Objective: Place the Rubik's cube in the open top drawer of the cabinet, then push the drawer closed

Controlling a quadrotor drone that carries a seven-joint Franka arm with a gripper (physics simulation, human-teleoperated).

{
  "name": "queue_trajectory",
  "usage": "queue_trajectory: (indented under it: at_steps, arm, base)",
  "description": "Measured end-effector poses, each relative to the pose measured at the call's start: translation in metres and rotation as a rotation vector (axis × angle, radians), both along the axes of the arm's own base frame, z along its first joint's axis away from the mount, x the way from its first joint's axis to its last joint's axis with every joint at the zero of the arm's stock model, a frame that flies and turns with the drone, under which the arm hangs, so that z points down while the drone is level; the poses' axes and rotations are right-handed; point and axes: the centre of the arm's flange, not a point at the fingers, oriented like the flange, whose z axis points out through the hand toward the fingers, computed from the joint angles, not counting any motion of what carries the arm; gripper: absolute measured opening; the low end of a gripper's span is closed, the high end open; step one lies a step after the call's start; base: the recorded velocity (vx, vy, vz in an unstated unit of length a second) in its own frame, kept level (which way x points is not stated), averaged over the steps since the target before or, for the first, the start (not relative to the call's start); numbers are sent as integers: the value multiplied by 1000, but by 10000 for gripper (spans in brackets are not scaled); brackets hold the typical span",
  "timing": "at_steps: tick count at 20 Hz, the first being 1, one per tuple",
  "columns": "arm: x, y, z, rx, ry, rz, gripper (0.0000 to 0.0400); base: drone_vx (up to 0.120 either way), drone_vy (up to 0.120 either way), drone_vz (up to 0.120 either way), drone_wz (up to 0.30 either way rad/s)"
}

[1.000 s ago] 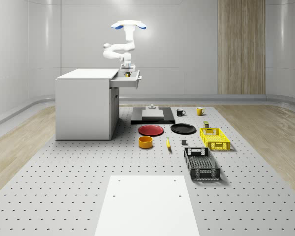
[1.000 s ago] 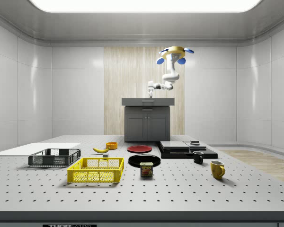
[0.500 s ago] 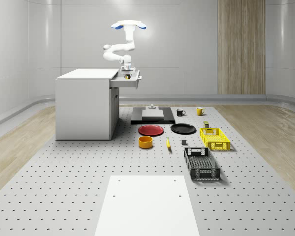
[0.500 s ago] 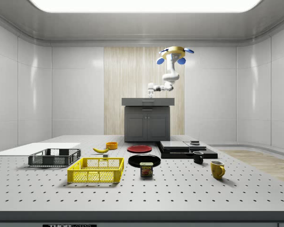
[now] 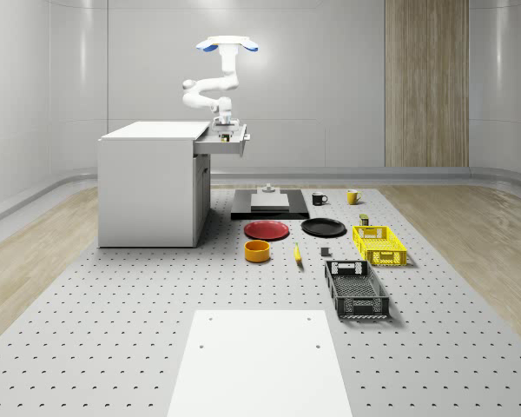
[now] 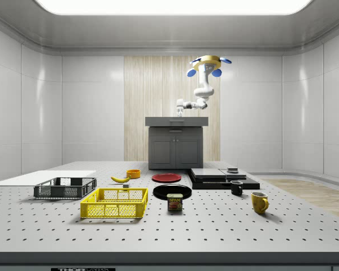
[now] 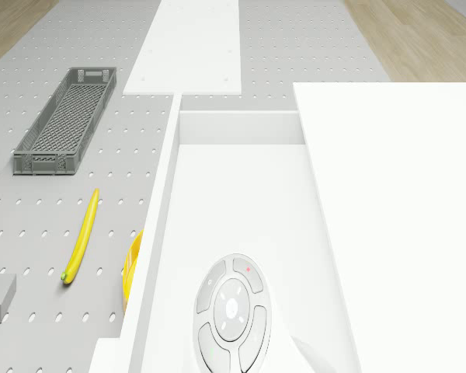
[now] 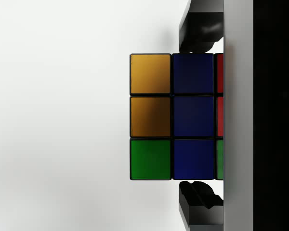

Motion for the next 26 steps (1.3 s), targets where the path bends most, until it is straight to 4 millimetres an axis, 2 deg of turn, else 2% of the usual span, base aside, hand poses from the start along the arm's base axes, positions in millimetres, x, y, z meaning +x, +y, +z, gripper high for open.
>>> queue_trajectory:
  at_steps: [3,8,13,18,26]
  arm:
    - [0,0,-13,0,0,0,396]
    - [0,0,-37,0,0,0,399]
    - [0,0,-55,0,0,0,400]
    - [0,0,-62,0,0,0,400]
    - [0,0,-65,0,0,0,400]
  base:
    - [0,0,0,0]
    - [0,0,112,0]
    - [-112,120,120,0]
    - [-112,120,96,0]
    - [0,120,0,0]
